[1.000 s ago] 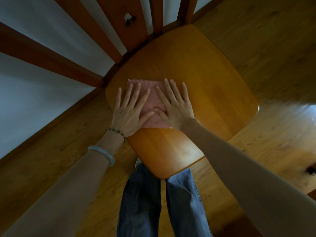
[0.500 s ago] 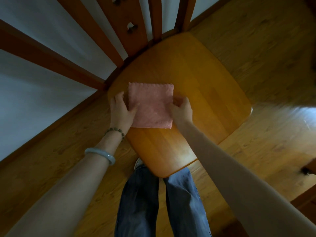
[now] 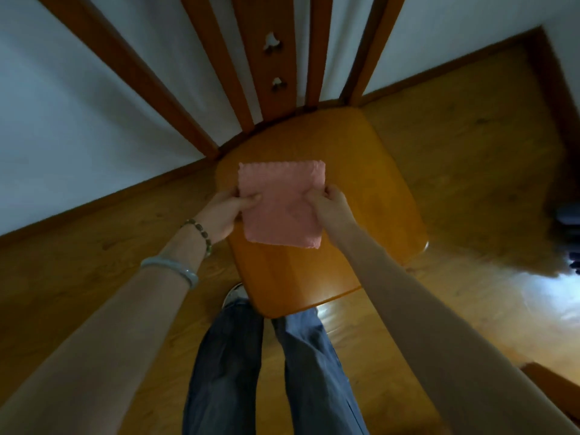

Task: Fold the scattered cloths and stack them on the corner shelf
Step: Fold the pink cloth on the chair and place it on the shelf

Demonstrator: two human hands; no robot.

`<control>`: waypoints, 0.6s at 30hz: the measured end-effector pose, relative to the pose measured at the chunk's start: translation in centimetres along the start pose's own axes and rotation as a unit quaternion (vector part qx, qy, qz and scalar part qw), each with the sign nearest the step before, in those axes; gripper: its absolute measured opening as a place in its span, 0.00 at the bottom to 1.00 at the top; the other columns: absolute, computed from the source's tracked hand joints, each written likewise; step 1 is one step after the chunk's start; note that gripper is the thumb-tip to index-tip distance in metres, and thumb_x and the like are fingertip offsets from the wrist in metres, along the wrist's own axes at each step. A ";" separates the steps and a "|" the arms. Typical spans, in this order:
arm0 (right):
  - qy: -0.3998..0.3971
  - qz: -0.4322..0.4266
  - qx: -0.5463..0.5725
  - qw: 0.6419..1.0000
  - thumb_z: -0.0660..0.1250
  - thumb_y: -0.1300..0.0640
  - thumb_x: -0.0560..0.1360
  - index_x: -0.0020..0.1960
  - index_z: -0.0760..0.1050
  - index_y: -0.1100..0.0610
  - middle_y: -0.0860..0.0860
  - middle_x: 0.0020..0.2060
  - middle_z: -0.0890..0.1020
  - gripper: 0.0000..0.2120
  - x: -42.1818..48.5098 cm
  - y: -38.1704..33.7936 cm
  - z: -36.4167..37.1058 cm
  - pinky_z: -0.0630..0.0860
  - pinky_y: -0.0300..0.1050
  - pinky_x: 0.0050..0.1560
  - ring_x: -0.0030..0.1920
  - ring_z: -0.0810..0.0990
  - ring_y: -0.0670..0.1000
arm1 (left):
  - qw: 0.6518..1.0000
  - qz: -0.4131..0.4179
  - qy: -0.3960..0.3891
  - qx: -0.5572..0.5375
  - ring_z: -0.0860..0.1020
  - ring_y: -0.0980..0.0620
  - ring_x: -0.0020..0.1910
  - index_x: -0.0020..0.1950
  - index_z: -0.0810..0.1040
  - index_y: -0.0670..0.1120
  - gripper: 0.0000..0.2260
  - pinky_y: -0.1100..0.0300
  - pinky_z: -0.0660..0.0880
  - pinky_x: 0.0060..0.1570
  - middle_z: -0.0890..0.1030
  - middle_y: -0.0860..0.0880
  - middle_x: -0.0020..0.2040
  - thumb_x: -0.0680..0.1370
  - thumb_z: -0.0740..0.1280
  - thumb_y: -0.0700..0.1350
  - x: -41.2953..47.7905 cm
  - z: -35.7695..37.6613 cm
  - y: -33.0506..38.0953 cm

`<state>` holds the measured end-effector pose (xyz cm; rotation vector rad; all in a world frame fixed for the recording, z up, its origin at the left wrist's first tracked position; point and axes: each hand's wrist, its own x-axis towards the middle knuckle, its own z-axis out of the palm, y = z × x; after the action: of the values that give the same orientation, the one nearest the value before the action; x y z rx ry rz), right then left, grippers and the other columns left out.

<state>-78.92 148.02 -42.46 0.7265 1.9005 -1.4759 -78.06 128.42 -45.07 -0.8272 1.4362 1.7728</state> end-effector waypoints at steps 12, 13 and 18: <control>-0.057 -0.172 -0.100 0.978 0.62 0.51 0.78 0.59 0.68 0.51 0.49 0.53 0.76 0.10 -17.5 -17.1 1.5 0.76 0.50 0.54 0.52 0.77 0.50 | 0.984 0.126 0.012 -0.126 0.78 0.46 0.60 0.63 0.73 0.39 0.19 0.55 0.78 0.52 0.79 0.43 0.60 0.73 0.69 0.42 -23.0 -1.6 10.4; -0.068 -0.184 -0.102 0.975 0.62 0.51 0.78 0.58 0.68 0.51 0.49 0.52 0.77 0.09 -19.2 -18.4 2.6 0.76 0.48 0.52 0.51 0.77 0.49 | 0.981 0.147 0.020 -0.127 0.79 0.47 0.59 0.63 0.73 0.39 0.20 0.55 0.78 0.53 0.80 0.44 0.60 0.73 0.69 0.42 -25.4 -2.5 10.9; -0.142 -0.229 -0.096 0.958 0.63 0.54 0.78 0.57 0.70 0.54 0.50 0.50 0.78 0.09 -27.2 -22.7 8.9 0.77 0.45 0.46 0.48 0.78 0.49 | 0.953 0.241 0.084 -0.164 0.79 0.48 0.58 0.66 0.72 0.42 0.17 0.52 0.77 0.57 0.80 0.45 0.60 0.77 0.67 0.42 -35.7 -7.8 10.9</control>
<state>-76.63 132.93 -9.32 -0.0266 2.0255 -1.5317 -67.04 114.73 -11.23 -0.8593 1.5737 2.4094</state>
